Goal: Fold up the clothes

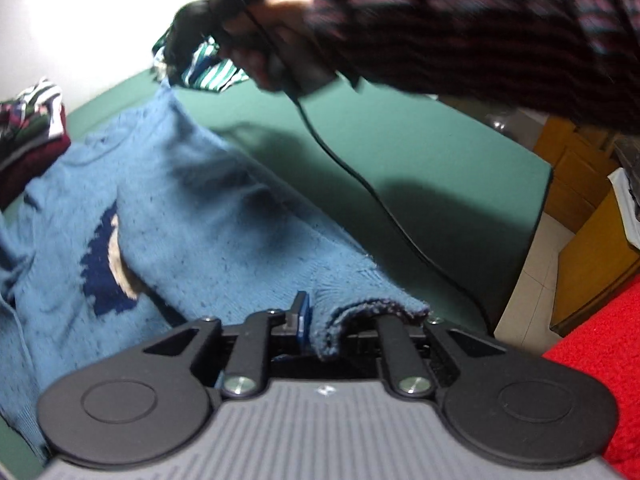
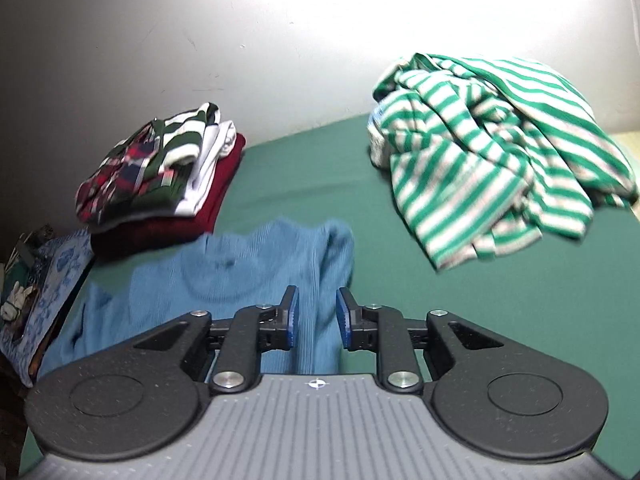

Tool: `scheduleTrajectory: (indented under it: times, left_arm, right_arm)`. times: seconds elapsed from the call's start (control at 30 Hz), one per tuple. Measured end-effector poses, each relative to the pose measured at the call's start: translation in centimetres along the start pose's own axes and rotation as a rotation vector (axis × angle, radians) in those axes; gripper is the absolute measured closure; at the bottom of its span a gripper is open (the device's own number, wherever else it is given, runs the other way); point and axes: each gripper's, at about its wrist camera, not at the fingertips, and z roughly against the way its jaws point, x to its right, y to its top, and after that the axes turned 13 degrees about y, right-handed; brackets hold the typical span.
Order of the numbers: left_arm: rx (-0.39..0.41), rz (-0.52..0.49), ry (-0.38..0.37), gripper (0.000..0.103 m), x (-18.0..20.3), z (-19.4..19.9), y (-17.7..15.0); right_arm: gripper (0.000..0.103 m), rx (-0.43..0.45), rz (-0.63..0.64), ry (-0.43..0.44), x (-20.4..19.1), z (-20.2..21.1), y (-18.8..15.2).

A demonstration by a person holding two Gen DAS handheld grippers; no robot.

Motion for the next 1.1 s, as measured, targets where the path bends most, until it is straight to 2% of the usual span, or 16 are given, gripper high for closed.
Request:
scheduleTrajectory:
  times: [0.1,0.17,0.4,0.53,0.6,0.67,0.73,0.83,0.97,1.03,1.07,1.1]
  left_arm:
    - [-0.020,0.031,0.023,0.093,0.4,-0.2,-0.1]
    - [-0.032,0.052,0.040,0.093,0.7,-0.2,-0.2]
    - [-0.064,0.115,0.083,0.094,1.7,-0.3,-0.3]
    - [-0.086,0.149,0.094,0.094,1.9,-0.9,-0.3]
    - [-0.087,0.149,0.103,0.094,2.1,-0.9,-0.2]
    - [-0.088,0.146,0.106,0.094,2.2,-1.0,-0.2]
    - [-0.089,0.139,0.107,0.094,2.3,-1.0,-0.2]
    - [-0.088,0.126,0.105,0.094,2.2,-1.1,0.0]
    - [-0.090,0.105,0.095,0.093,2.1,-1.0,0.1]
    - [-0.092,0.099,0.091,0.093,2.1,-1.0,0.2]
    - [-0.092,0.096,0.090,0.093,2.2,-1.0,0.3]
    - [-0.093,0.093,0.089,0.093,2.3,-1.0,0.3]
  right_arm:
    - [0.079,-0.041,0.014,0.007,0.4,-2.2,1.1]
    - [0.097,-0.063,0.025,0.030,0.4,-3.2,1.4]
    - [0.099,-0.101,0.076,0.124,-0.4,-5.7,2.4]
    - [0.100,-0.142,0.187,0.049,-0.7,-8.5,1.0]
    - [0.102,-0.126,0.229,0.048,-0.9,-8.4,0.6]
    - [0.098,-0.122,0.242,0.051,-1.0,-7.6,0.9]
    - [0.091,-0.079,0.226,0.066,-0.7,-5.5,1.6]
    - [0.088,-0.041,0.278,0.088,-1.0,-2.2,1.8]
    - [0.088,-0.159,0.292,0.192,-1.3,-1.6,0.4]
    - [0.089,-0.222,0.313,0.208,-1.7,-2.6,-0.9]
    - [0.091,-0.224,0.308,0.192,-1.5,-3.2,-1.1]
    - [0.099,-0.222,0.302,0.173,-1.2,-3.8,-1.3]
